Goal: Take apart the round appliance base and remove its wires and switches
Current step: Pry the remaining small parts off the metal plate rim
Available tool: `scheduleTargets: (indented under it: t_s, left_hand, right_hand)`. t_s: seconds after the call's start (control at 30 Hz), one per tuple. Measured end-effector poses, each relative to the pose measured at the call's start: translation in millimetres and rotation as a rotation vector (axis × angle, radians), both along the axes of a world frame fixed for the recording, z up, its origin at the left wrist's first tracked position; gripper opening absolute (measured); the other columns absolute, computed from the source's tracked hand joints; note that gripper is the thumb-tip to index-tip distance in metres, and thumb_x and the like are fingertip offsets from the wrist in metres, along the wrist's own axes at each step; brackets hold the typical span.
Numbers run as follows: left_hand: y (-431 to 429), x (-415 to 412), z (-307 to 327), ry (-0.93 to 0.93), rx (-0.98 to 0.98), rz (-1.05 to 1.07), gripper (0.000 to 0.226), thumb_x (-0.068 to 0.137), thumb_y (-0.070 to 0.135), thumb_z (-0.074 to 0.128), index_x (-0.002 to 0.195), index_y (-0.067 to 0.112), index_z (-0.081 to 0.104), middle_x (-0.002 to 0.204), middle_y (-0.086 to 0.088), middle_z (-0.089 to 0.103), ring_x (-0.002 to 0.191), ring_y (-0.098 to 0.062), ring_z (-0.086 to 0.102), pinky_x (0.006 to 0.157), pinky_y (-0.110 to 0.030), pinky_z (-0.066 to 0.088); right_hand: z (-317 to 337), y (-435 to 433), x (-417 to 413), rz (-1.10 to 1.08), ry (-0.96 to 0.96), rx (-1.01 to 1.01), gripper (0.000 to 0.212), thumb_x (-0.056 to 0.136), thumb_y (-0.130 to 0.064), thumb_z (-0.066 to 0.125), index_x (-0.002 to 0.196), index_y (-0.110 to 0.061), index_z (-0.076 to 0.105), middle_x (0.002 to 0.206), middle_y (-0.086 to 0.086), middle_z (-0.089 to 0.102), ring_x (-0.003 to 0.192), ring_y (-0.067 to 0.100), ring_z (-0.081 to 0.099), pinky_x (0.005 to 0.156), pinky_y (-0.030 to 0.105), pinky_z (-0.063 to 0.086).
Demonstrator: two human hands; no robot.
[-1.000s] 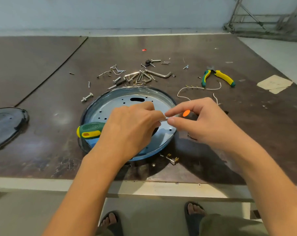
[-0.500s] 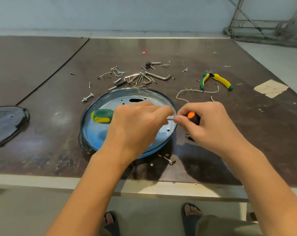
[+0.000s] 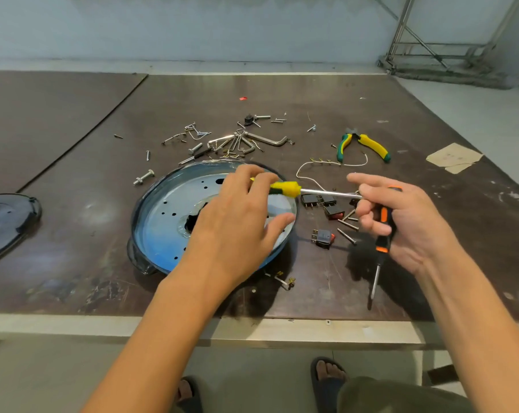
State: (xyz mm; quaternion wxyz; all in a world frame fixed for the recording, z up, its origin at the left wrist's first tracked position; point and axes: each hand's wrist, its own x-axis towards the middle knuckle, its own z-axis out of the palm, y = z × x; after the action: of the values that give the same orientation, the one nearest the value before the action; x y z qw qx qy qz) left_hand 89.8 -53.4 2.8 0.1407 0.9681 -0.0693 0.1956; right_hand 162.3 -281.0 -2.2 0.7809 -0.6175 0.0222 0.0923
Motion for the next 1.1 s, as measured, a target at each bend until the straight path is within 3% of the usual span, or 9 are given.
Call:
scheduleTargets:
  t_s: [0.1, 0.17, 0.27, 0.4, 0.53, 0.87, 1.0, 1.1]
  left_hand:
    - [0, -5, -1, 0.229, 0.04, 0.039, 0.078, 0.087, 0.07, 0.03, 0.148, 0.021, 0.029, 0.148, 0.001, 0.036, 0.132, -0.02, 0.041, 0.098, -0.038, 0.046]
    - [3, -10, -1, 0.369, 0.021, 0.047, 0.09, 0.08, 0.08, 0.019, 0.15, 0.025, 0.026, 0.151, 0.003, 0.036, 0.135, -0.019, 0.039, 0.101, -0.042, 0.042]
    - [7, -15, -1, 0.468, 0.08, 0.011, 0.097, 0.073, 0.088, 0.016, 0.145, 0.027, 0.035, 0.149, -0.001, 0.039, 0.134, -0.022, 0.041, 0.1, -0.044, 0.042]
    - [7, -15, -10, 0.482, 0.272, -0.005, 0.079, 0.083, 0.081, 0.034, 0.141, 0.027, 0.038, 0.159, -0.01, 0.027, 0.133, -0.03, 0.044, 0.104, -0.046, 0.041]
    - [10, -11, -16, 0.436, 0.268, 0.009, 0.065, 0.09, 0.068, 0.042, 0.143, 0.03, 0.035, 0.159, -0.01, 0.027, 0.133, -0.032, 0.044, 0.106, -0.048, 0.04]
    - [11, -10, -18, 0.409, 0.236, 0.009, 0.063, 0.089, 0.061, 0.048, 0.144, 0.031, 0.036, 0.155, -0.011, 0.033, 0.13, -0.033, 0.045, 0.108, -0.049, 0.039]
    - [10, -11, -19, 0.403, 0.233, 0.016, 0.064, 0.088, 0.061, 0.048, 0.144, 0.032, 0.035, 0.156, -0.01, 0.032, 0.131, -0.033, 0.045, 0.107, -0.049, 0.038]
    - [11, -11, -20, 0.417, 0.216, 0.02, 0.064, 0.088, 0.062, 0.048, 0.144, 0.034, 0.035, 0.156, -0.009, 0.032, 0.131, -0.032, 0.045, 0.107, -0.049, 0.038]
  right_hand:
    - [0, -8, 4, -0.032, 0.009, 0.055, 0.025, 0.098, -0.003, 0.056, 0.118, -0.004, 0.071, 0.058, 0.006, 0.058, 0.043, 0.011, 0.051, 0.034, 0.012, 0.03]
    - [0, -9, 5, -0.062, 0.029, 0.087, 0.026, 0.098, -0.002, 0.056, 0.119, -0.003, 0.07, 0.059, 0.006, 0.059, 0.044, 0.011, 0.052, 0.035, 0.012, 0.033]
    - [-4, 4, 3, -0.067, 0.075, 0.08, 0.025, 0.1, -0.001, 0.054, 0.121, -0.004, 0.068, 0.061, 0.008, 0.066, 0.048, 0.011, 0.06, 0.036, 0.013, 0.038]
    - [-9, 25, 0, -0.064, 0.136, 0.124, 0.024, 0.102, -0.002, 0.052, 0.124, -0.006, 0.061, 0.068, 0.012, 0.073, 0.054, 0.016, 0.071, 0.036, 0.015, 0.042]
    - [-11, 31, 1, -0.072, 0.209, 0.223, 0.023, 0.103, -0.002, 0.048, 0.121, -0.007, 0.061, 0.072, 0.01, 0.076, 0.06, 0.016, 0.075, 0.038, 0.014, 0.048]
    - [-24, 50, -11, 0.084, 0.123, -0.186, 0.024, 0.101, -0.004, 0.057, 0.125, -0.001, 0.06, 0.074, 0.014, 0.077, 0.061, 0.023, 0.075, 0.042, 0.02, 0.052]
    - [-23, 55, -9, 0.148, 0.075, -0.415, 0.032, 0.103, -0.014, 0.06, 0.133, -0.008, 0.056, 0.066, 0.017, 0.072, 0.05, 0.025, 0.07, 0.041, 0.025, 0.053]
    - [-21, 61, 5, 0.124, 0.007, -0.687, 0.024, 0.105, -0.028, 0.056, 0.124, -0.013, 0.058, 0.06, 0.013, 0.069, 0.042, 0.023, 0.064, 0.038, 0.027, 0.051]
